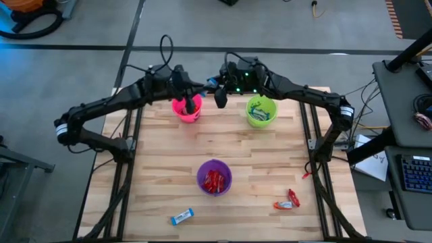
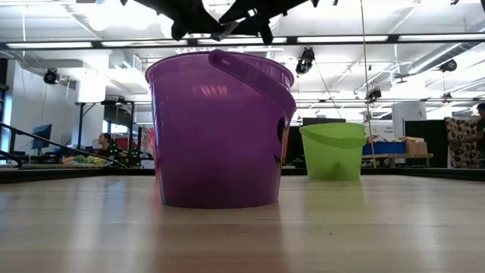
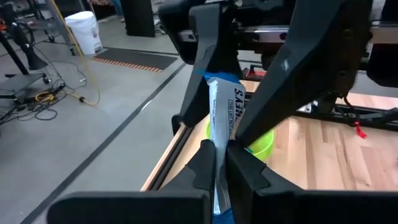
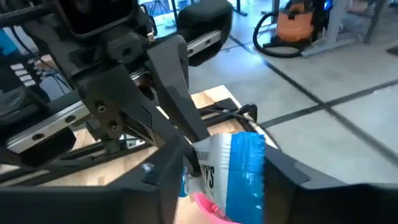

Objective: Sort candy
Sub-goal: Put the white-blue chocolate into the green bucket

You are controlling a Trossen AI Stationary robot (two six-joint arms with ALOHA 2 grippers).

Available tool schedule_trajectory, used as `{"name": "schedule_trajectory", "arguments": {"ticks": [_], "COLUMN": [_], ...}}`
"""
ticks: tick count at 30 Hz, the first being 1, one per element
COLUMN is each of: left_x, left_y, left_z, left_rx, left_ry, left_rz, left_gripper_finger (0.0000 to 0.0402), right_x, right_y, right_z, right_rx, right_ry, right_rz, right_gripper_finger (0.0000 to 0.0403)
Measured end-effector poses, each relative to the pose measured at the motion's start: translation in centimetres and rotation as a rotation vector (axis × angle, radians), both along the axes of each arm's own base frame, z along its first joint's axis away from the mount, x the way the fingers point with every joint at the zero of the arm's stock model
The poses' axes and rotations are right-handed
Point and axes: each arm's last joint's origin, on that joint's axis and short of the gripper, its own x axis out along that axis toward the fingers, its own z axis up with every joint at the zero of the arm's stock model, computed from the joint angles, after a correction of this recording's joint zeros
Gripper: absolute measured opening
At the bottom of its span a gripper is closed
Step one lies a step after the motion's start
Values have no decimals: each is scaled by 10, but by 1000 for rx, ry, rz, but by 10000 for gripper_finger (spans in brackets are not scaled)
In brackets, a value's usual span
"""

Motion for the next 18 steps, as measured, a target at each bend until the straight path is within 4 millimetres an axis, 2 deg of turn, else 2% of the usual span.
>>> {"name": "schedule_trajectory", "arguments": {"ticks": [6,7,13,18], "left_x": [8,8,8,1], "left_y": [5,7,14,24], "left_z": [-5,-5,-9,-13], "left_rx": [-17,-28,-58,-122], "left_ry": [17,15,19,45], "left_rz": [8,14,45,101], "left_gripper_finger": [6,10,56,100], "right_x": [0,-1,-10,-25], "right_y": [-5,-7,-26,-48], "right_z": [-2,-3,-6,-15], "right_rx": [-57,-59,-23,25], "right_ry": [21,23,47,142], "right_rz": [13,9,-11,-78], "right_gripper_finger": [34,26,21,21]}}
